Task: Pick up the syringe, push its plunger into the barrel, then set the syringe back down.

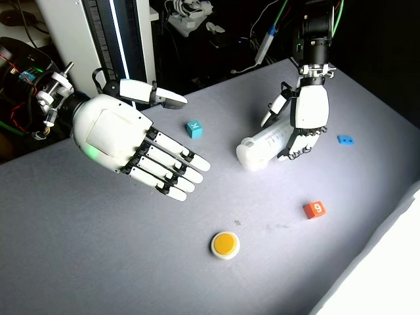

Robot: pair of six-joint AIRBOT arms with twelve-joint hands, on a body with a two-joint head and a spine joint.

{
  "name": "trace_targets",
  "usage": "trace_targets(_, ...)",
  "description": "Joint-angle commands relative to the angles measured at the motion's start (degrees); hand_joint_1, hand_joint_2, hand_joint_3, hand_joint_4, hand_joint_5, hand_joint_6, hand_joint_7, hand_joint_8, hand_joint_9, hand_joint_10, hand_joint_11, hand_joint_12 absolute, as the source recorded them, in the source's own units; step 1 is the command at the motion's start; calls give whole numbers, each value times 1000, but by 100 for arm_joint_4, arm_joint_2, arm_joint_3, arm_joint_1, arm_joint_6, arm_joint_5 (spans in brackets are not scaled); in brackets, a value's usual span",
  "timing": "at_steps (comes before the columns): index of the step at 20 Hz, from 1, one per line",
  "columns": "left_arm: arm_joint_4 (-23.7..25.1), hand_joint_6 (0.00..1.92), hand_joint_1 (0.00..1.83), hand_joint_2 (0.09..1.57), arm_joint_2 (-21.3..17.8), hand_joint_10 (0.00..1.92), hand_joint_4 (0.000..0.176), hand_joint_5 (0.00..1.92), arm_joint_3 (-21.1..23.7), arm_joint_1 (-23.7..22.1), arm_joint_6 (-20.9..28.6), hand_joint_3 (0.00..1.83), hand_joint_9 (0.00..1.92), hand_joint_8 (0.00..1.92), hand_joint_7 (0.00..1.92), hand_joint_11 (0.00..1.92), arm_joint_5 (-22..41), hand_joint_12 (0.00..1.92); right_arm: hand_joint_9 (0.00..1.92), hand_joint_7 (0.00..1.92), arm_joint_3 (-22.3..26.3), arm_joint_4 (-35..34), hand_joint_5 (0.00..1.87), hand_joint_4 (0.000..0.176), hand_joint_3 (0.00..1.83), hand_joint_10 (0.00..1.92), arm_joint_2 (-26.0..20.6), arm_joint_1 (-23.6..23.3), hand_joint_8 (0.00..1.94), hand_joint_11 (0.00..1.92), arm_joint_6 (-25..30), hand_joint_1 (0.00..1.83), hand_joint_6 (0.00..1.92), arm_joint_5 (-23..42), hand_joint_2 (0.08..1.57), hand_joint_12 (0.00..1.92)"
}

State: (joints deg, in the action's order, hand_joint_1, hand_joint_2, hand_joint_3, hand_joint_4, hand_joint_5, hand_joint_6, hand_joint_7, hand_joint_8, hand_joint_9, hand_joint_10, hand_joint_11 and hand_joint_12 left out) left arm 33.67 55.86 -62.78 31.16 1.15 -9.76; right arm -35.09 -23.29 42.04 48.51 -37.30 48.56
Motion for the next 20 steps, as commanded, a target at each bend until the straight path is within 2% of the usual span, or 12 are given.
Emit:
trace_targets(1,41,765,1053,1179,-1,491,0,569,9,-33,6,0,752,639,735,332,379,1210,0,0,10,128,0,0,0,0,-5,-15,0,0,51,0,0,690,1127,0)
trace_targets(2,41,270,656,1118,-8,209,0,177,18,-34,6,0,341,214,326,66,379,930,0,0,10,128,0,0,0,0,-5,-23,0,0,58,0,0,697,1129,0)
trace_targets(3,39,53,590,960,-15,67,0,35,25,-33,6,0,88,52,86,12,379,473,0,0,12,128,0,0,0,0,-3,-35,0,0,90,0,0,697,1123,0)
trace_targets(4,35,10,564,892,-18,13,0,6,29,-33,6,0,17,10,16,2,379,208,0,0,18,128,0,0,0,0,-3,-49,0,0,128,0,0,697,1121,0)
trace_targets(5,35,1,556,855,-20,2,0,0,32,-33,6,0,3,1,2,0,379,92,0,0,28,127,0,0,0,0,-2,-78,0,0,170,0,0,703,1121,0)
trace_targets(6,35,0,554,846,-21,0,0,0,34,-31,6,0,0,0,0,0,379,68,0,0,39,126,0,0,0,0,-2,-109,0,0,195,0,0,706,1121,0)
trace_targets(7,35,0,489,757,-21,0,0,0,37,-30,6,0,0,0,0,0,379,147,0,0,50,127,0,0,0,0,-2,-116,0,0,200,0,0,708,1122,0)
trace_targets(10,35,0,482,716,-26,0,0,0,48,-46,6,0,0,0,0,0,379,155,0,0,58,128,0,0,0,0,-4,-59,0,0,194,0,0,672,1118,0)
trace_targets(12,35,0,490,711,-73,0,0,0,69,-95,6,0,0,0,0,0,396,10,0,0,56,128,0,0,0,0,-20,-28,0,0,198,0,0,671,1120,0)
trace_targets(14,154,0,477,712,-167,0,0,0,93,-167,-1,0,0,0,0,0,620,0,0,0,56,128,0,0,0,0,-33,-34,0,0,231,0,0,657,1117,0)
trace_targets(17,526,0,478,714,-401,0,0,0,164,-278,-7,0,0,0,0,0,1325,0,0,0,56,188,0,0,0,0,-78,-80,0,0,361,0,0,561,1109,0)
trace_targets(20,1234,0,471,732,-731,0,0,0,194,-325,-7,2,0,0,0,0,2605,0,0,0,58,492,0,0,0,0,-89,-46,0,0,382,0,0,637,1108,0)
